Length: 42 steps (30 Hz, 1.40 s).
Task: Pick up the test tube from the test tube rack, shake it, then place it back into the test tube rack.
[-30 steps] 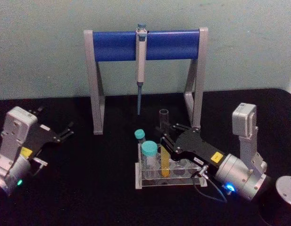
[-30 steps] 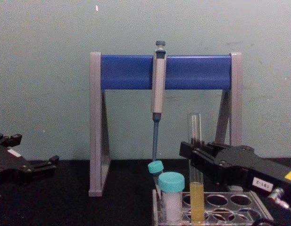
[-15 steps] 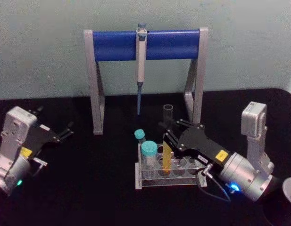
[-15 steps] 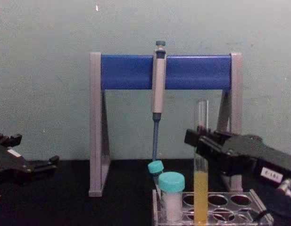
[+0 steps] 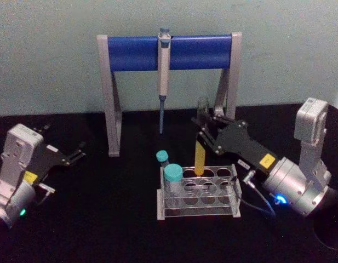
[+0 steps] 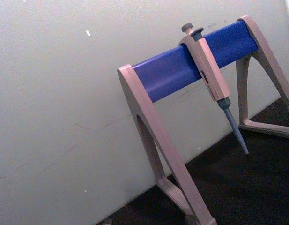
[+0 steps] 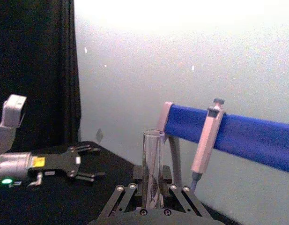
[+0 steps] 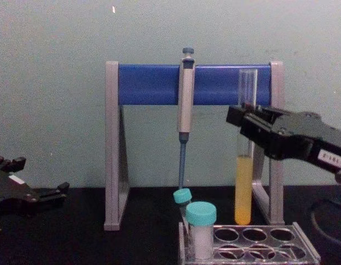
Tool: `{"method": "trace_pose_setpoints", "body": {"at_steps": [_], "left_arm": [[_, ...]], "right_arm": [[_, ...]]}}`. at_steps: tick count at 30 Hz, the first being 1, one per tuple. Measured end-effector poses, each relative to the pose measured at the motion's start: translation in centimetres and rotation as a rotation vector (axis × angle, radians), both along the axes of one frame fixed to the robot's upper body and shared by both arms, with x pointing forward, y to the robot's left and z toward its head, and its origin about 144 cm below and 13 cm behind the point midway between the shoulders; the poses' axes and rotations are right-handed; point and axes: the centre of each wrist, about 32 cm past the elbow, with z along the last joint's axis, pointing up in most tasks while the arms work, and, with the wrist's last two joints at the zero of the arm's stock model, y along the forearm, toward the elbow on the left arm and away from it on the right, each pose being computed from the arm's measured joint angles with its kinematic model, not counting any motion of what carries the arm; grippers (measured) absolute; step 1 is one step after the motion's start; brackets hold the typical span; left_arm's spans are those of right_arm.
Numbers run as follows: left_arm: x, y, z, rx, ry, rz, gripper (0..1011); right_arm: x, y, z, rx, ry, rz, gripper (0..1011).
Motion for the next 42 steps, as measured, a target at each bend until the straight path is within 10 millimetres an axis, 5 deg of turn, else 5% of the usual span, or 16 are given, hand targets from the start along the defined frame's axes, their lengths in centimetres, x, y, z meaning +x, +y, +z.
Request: {"method": "trace_pose_setpoints", "body": {"at_steps": [18,42], "left_arm": [[0.0,0.0,0.0,0.000,0.000,0.000,1001],[0.0,0.0,0.0,0.000,0.000,0.000,1001]], "right_arm": [[3.4,0.5,0.7,-0.024,-0.028,-0.095,233],[3.7,0.7,0.5,0.012,-0.023,-0.070,233]]}}
